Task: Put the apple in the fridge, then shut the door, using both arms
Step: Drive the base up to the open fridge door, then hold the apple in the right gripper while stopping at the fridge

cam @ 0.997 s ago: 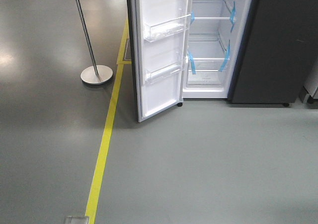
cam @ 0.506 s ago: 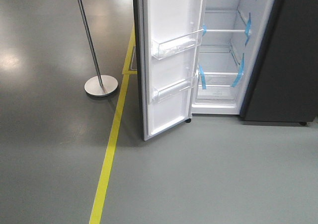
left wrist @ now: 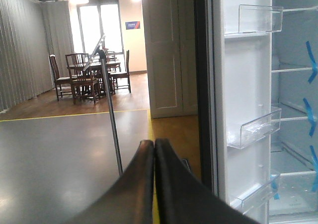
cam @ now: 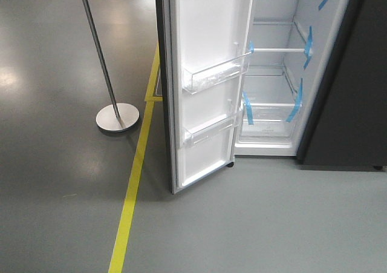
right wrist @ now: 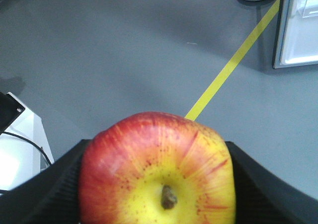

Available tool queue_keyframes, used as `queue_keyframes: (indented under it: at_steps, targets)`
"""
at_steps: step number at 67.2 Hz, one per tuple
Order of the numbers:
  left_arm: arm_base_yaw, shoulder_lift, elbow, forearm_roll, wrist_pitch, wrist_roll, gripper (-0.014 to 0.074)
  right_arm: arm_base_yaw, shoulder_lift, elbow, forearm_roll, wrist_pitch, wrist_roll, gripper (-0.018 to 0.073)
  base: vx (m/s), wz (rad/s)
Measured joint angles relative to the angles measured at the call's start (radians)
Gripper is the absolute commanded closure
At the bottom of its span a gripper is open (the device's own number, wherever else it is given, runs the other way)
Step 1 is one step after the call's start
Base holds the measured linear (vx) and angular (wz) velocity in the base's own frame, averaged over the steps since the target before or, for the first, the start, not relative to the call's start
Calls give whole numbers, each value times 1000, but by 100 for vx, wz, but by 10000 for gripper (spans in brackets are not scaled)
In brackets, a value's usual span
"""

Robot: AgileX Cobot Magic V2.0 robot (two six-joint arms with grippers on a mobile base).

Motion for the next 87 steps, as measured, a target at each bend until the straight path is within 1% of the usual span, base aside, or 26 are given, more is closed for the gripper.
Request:
queue_keyframes:
  at_steps: [87]
  targets:
    - [0,0,0,0,0,0,603,0,0,0,0,0,0,172,22,-3]
